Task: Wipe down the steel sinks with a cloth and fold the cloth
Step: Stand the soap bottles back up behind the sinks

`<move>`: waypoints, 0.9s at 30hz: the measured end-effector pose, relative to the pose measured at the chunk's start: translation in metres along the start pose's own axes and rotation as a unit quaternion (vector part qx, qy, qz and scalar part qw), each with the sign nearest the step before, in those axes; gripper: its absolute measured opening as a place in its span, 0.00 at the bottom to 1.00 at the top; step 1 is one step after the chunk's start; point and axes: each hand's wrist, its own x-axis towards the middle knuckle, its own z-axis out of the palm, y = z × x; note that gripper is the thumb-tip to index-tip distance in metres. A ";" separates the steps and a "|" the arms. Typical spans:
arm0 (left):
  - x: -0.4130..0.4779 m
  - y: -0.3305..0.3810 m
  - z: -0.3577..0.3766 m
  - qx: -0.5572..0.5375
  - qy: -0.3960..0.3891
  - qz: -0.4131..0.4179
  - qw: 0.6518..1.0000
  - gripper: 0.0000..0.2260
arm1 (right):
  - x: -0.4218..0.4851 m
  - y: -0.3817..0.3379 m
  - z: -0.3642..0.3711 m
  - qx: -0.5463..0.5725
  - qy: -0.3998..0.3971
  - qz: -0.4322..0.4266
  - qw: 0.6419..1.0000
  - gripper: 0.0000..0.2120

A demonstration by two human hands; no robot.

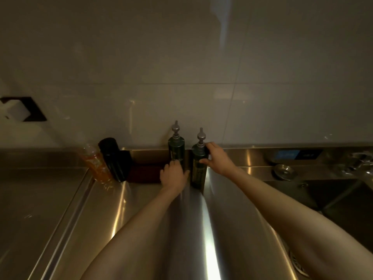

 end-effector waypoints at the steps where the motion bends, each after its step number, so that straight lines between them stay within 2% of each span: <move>1: 0.006 -0.006 -0.004 -0.012 0.009 -0.014 1.000 0.19 | 0.007 -0.001 0.002 0.004 0.000 0.002 1.000 0.26; 7: 0.036 -0.024 -0.021 -0.098 0.016 -0.041 0.994 0.24 | 0.034 -0.010 0.012 0.026 0.006 -0.005 1.000 0.26; 17: 0.046 -0.021 -0.024 -0.097 -0.004 -0.037 0.995 0.22 | 0.043 0.003 0.017 0.043 0.042 -0.036 0.998 0.22; 24: 0.041 -0.018 -0.017 -0.138 0.008 -0.059 0.989 0.22 | 0.042 0.004 0.023 0.060 0.059 -0.027 0.996 0.24; 27: 0.039 -0.017 -0.012 -0.157 0.011 -0.069 0.985 0.24 | 0.040 0.001 0.027 0.072 0.071 0.000 0.995 0.28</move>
